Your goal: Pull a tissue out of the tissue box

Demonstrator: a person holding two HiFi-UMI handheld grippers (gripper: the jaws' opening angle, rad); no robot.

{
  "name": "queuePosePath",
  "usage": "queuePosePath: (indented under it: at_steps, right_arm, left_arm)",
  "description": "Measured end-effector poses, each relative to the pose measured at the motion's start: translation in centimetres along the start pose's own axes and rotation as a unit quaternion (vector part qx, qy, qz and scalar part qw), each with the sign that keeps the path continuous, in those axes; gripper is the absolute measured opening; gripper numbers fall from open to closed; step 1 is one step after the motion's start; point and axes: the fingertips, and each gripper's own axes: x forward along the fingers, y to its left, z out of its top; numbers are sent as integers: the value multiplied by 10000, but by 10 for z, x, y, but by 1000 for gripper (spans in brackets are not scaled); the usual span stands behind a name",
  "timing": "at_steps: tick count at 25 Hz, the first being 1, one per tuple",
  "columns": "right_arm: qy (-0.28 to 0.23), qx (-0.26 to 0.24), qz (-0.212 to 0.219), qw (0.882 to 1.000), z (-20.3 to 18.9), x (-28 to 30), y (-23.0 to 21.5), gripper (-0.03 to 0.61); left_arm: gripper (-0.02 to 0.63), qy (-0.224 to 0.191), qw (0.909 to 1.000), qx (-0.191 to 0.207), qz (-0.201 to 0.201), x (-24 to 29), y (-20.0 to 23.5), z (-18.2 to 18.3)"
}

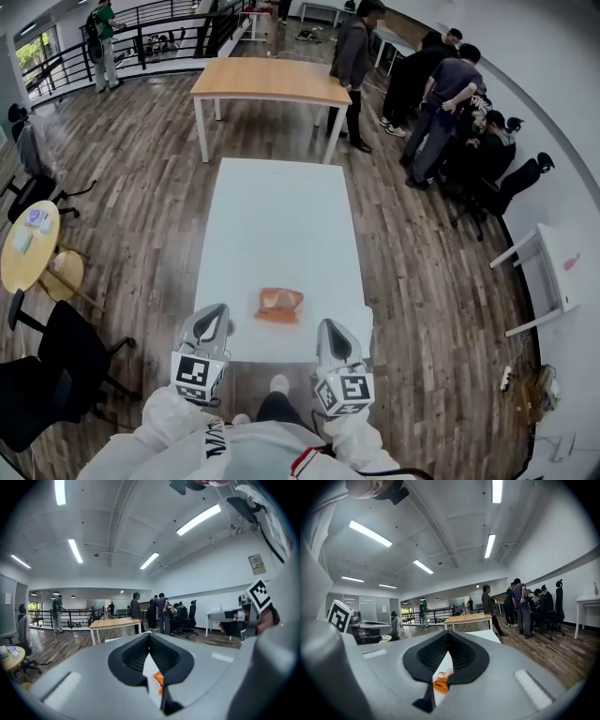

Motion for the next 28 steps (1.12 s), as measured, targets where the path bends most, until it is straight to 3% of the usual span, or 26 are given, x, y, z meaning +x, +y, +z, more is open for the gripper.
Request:
queuePosePath:
  at_steps: [28]
  right_arm:
    - [48,12,572,9983,18,66,-69,2]
  left_arm:
    - [0,150,9980,56,610,67,-3,13]
